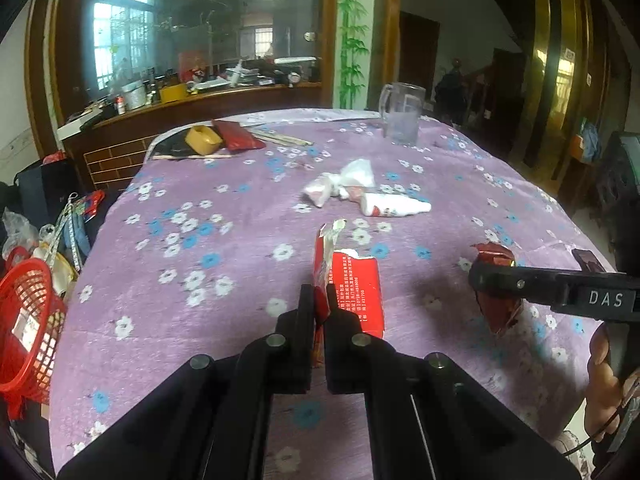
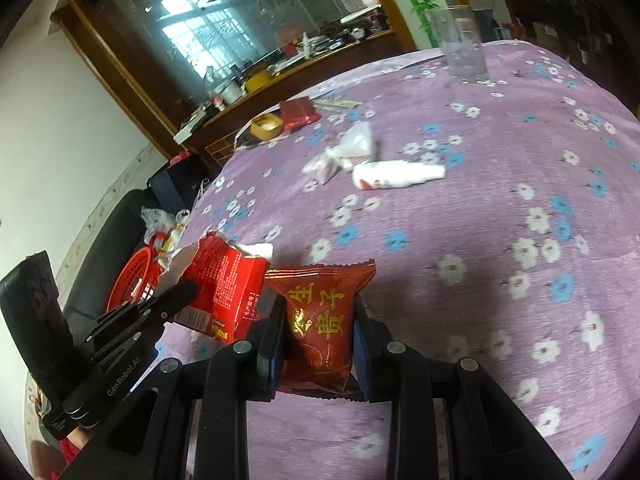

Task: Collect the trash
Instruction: 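Carry the red wrapper and gold-lettered packet over the red basket and release both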

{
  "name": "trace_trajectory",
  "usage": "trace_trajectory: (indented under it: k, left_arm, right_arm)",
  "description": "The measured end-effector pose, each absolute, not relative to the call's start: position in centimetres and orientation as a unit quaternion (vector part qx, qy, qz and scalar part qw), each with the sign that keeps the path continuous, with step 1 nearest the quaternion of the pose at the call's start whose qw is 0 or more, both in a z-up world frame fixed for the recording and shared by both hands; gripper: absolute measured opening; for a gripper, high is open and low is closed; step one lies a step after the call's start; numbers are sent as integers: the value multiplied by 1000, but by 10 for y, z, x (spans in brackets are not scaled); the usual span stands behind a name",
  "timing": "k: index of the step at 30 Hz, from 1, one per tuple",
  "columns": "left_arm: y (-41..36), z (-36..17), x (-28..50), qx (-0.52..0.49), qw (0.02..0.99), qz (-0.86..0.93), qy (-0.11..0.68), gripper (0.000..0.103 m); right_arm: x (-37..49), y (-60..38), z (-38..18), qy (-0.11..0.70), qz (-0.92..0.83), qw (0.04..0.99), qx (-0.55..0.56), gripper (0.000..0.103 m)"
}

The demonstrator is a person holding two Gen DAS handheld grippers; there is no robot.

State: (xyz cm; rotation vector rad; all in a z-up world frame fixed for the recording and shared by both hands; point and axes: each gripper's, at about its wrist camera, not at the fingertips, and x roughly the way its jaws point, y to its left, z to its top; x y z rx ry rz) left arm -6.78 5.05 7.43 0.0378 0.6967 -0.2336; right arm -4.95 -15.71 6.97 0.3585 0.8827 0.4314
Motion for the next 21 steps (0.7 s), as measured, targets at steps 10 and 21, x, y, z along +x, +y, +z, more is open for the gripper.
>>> trace_trajectory:
  k: [10, 21]
  left_arm:
    - [97, 77, -79, -6, 942, -74, 326, 4]
    - [132, 79, -86, -24, 948, -44, 314, 4]
  right_arm:
    - [-48, -111, 72, 432, 223, 863, 138, 31]
    - [-46, -66, 79, 438, 243, 859, 104, 31]
